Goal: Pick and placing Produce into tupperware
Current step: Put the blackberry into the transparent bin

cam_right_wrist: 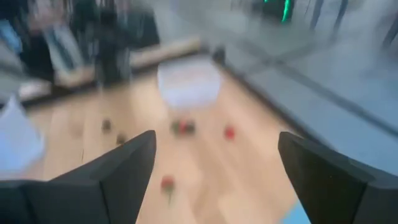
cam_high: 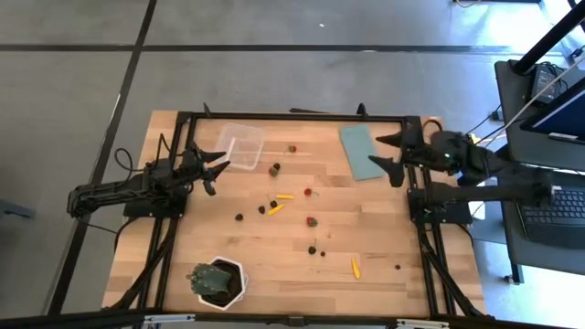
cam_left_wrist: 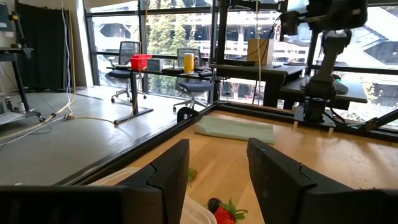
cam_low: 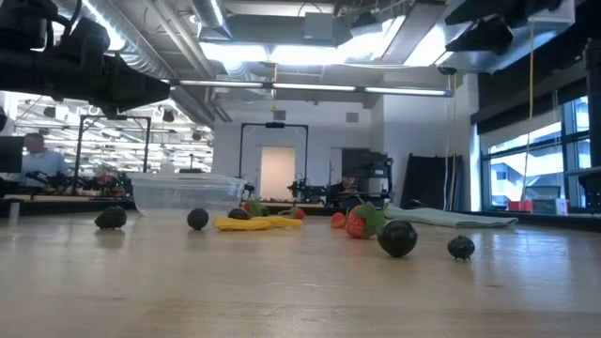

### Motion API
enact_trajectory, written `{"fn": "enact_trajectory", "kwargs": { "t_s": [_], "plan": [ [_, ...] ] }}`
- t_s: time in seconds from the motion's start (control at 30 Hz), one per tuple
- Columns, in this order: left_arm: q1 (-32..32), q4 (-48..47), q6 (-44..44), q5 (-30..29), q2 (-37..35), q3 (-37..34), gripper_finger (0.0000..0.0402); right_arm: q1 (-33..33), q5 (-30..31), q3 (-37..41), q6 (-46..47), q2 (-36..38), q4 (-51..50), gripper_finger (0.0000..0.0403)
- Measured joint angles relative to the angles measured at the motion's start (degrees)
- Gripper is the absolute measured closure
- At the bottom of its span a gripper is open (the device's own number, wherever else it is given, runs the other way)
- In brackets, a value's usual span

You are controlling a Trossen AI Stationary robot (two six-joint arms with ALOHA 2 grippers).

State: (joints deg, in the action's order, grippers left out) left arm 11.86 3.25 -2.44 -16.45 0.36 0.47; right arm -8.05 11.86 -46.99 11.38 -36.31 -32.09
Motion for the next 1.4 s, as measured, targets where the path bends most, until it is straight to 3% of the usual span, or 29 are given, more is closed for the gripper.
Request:
{"fn": "enact_trajectory", "kwargs": {
  "t_s": [0.2,0.33,0.47,0.57,0.77,0.83,1.13,1.4],
  "plan": [
    [0.0,0.02,0.0,0.0,-0.02,-0.01,0.0252,6.46,-2.52,-16.66,4.91,-17.44,-27.49,0.0064],
    [0.0,0.01,0.02,0.0,0.0,0.0,0.0248,10.69,-3.79,-21.36,14.0,-26.43,-36.89,0.0064],
    [0.0,0.0,0.0,0.0,-0.02,0.0,0.0243,15.91,-9.21,-20.89,21.53,-31.62,-36.74,0.0064],
    [0.0,0.0,0.01,0.0,-0.01,-0.01,0.0243,20.85,-9.64,-18.94,28.83,-33.93,-36.22,0.0064],
    [0.0,-0.01,-0.02,0.0,0.0,0.0,0.0251,28.16,-9.07,-15.08,56.2,-36.55,-33.62,0.0064],
    [0.0,-0.02,-0.04,0.0,0.0,0.0,0.0252,29.84,-8.92,-13.84,61.33,-37.53,-31.41,0.0064],
    [0.0,-0.02,0.0,-0.01,0.0,0.0,0.0243,32.5,-5.75,-12.61,61.85,-43.9,-28.27,0.0064],
    [0.0,0.02,0.02,0.0,0.0,0.0,0.025,32.7,-5.91,-12.61,61.68,-44.99,-25.73,0.0064]
  ]
}}
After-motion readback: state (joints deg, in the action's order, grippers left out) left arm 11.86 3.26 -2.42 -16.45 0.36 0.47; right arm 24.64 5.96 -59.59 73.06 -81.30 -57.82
